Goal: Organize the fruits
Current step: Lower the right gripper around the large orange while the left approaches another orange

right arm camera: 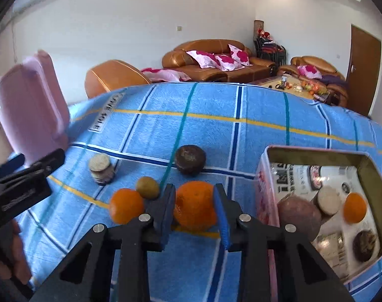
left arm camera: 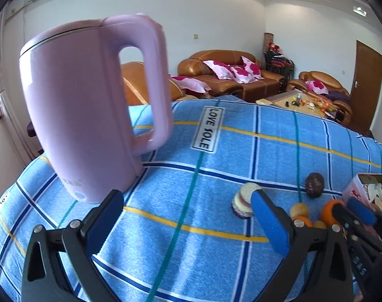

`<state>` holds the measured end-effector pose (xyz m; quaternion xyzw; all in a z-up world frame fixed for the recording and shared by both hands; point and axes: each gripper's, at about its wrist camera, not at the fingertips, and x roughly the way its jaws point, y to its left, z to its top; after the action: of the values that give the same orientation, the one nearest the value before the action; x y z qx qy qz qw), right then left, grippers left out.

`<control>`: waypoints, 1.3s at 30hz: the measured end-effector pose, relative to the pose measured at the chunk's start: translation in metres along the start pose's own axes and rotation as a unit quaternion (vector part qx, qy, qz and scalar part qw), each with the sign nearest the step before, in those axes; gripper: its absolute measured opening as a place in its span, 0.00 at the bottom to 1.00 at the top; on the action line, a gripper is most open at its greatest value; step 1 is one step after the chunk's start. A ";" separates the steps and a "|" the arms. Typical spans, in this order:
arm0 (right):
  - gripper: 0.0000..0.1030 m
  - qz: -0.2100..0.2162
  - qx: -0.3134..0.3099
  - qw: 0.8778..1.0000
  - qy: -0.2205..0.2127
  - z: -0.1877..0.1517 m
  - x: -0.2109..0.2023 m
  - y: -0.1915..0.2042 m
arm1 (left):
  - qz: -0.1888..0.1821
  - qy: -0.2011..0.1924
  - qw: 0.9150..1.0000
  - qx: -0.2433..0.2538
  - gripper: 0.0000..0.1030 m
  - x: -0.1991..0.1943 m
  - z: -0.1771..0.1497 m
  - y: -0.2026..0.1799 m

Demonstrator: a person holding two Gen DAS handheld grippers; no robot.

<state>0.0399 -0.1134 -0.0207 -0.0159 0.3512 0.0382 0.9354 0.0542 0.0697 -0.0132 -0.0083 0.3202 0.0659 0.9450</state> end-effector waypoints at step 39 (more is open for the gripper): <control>0.35 0.045 -0.063 0.997 0.030 0.006 0.000 -0.013 | -0.020 0.000 1.000 -0.021 1.00 -0.009 0.004 0.006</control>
<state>0.0452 -0.1257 -0.0163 -0.0603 0.3759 0.1019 0.9190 0.0493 0.0749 -0.0044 -0.0344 0.3182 0.0537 0.9459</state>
